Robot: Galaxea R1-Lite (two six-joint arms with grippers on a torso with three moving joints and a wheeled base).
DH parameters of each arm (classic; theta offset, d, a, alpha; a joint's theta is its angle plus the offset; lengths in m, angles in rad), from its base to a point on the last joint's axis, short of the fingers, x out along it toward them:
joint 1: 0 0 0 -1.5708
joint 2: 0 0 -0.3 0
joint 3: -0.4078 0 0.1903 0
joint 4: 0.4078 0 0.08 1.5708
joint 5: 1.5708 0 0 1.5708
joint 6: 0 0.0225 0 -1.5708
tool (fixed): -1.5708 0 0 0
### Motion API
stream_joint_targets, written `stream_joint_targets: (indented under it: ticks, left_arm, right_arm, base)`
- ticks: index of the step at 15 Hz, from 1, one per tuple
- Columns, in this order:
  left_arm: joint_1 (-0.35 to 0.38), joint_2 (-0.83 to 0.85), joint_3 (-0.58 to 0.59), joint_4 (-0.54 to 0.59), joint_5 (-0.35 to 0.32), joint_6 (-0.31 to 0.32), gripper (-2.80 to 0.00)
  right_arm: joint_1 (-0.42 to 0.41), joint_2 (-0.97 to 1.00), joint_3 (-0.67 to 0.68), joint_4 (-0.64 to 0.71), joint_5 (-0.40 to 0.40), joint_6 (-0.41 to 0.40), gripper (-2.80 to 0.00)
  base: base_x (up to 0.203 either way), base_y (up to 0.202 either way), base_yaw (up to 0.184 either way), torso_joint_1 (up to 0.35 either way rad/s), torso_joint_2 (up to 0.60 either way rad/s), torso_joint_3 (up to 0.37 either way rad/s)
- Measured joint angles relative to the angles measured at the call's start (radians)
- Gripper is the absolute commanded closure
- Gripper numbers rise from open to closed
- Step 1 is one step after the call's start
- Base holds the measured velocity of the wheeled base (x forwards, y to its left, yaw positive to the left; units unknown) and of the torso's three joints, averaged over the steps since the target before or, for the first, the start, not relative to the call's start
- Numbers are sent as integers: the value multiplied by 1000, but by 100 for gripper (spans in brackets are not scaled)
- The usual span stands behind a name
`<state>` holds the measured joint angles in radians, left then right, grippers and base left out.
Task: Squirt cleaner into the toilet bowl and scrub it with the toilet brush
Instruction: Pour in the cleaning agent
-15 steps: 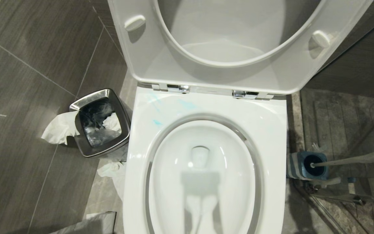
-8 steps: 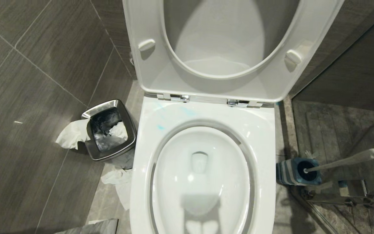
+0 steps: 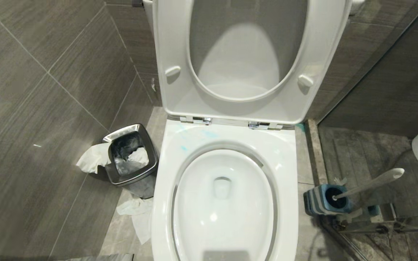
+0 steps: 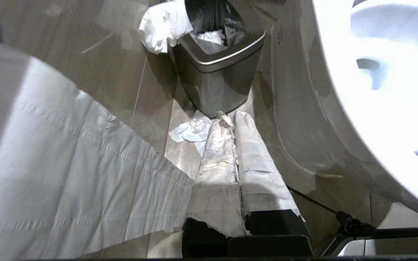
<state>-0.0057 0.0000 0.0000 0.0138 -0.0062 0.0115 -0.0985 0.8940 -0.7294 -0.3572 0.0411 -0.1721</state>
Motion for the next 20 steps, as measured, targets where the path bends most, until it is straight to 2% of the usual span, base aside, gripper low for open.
stream_joint_targets:
  ticks: [6,8,10,14,16,18,20]
  left_arm:
    - [0,0,0,0,-1,-2,0]
    - [0,0,0,-1,-1,-2,0]
    - [0,0,0,-1,0,-4,0]
    - [0,0,0,-2,2,-4,0]
    - [0,0,0,-1,2,-4,0]
    - [0,0,0,-3,1,-3,0]
    - [0,0,0,-6,1,-3,0]
  right_arm:
    - [22,46,-1,-4,-15,-28,0]
    - [60,69,-1,-6,-62,-44,0]
    - [153,98,-4,-7,-153,-46,0]
    - [473,196,-33,-48,-418,-45,0]
    - [595,283,-66,-114,-550,-52,0]
    - [693,370,-103,-151,-633,-58,0]
    - [745,439,-128,-157,-659,-59,0]
  base:
    - [0,0,0,-2,1,125]
    - [0,0,0,0,0,0]
    - [0,0,0,0,0,0]
    - [0,0,0,0,0,0]
    - [0,0,0,0,0,0]
    - [0,0,0,0,0,0]
    - [0,0,0,0,0,0]
